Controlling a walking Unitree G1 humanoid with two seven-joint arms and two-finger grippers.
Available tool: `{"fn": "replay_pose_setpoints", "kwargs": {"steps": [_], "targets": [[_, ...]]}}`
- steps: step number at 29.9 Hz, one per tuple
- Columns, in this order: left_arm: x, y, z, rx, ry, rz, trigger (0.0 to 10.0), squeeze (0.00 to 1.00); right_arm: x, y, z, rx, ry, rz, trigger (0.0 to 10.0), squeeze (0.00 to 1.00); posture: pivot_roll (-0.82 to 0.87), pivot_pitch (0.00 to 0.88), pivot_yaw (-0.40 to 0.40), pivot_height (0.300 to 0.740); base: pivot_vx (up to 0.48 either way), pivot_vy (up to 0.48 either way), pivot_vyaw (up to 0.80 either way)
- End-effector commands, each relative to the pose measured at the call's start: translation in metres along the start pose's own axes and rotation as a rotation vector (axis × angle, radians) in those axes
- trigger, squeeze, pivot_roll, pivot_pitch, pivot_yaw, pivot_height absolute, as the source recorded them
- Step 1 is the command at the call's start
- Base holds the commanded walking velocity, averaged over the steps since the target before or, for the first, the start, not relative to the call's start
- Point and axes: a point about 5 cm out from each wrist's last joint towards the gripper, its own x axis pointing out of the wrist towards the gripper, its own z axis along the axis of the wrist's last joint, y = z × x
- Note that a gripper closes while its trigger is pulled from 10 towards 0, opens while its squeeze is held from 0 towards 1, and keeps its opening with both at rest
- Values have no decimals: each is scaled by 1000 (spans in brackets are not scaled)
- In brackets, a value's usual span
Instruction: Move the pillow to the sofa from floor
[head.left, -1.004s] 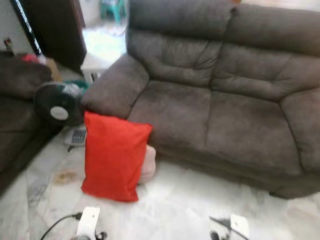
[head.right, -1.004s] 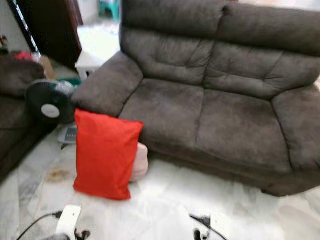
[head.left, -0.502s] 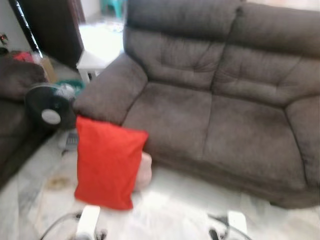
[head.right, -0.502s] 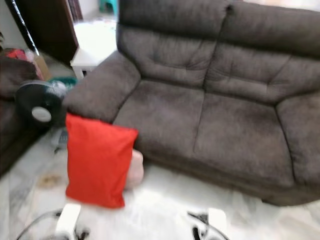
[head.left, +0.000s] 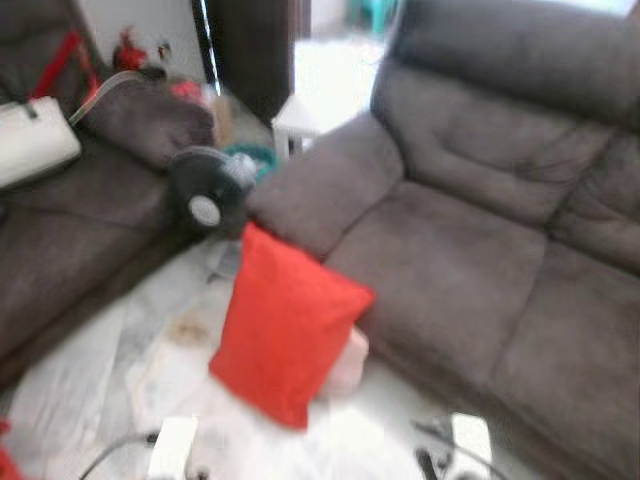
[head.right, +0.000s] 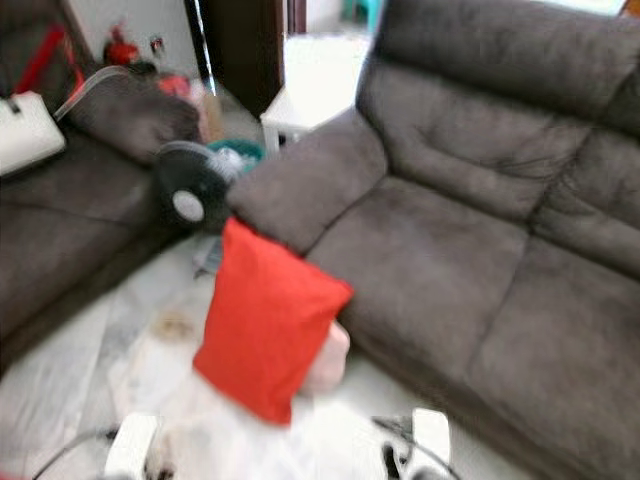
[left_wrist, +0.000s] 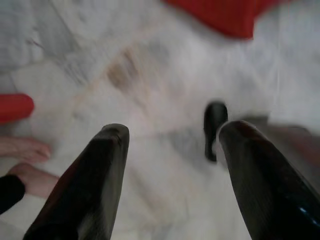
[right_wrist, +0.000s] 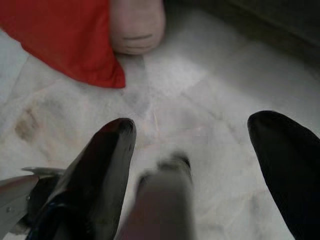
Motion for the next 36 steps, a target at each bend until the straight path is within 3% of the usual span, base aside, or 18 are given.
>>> {"fn": "replay_pose_setpoints", "kwargs": {"steps": [1,13,27,36], "targets": [[0,-5,-4,0,12,-13,10000,0,-3,-10,-8,2,29,-28,10000,0,61,39,-32,740,285,0,800],[0,-6,-4,-1,13,-13,10000,0,-3,-10,-9,56,13,-36,10000,0,62,41,-33,740,288,0,83],[0,-6,-4,2,13,-15,10000,0,-3,-11,-9,41,21,-35,10000,0,62,43,-34,740,286,0,-173],[0,-6,-4,9,9,-10,10000,0,-3,-11,-8,46,12,-33,10000,0,64,44,-35,740,0,0,0]]}}
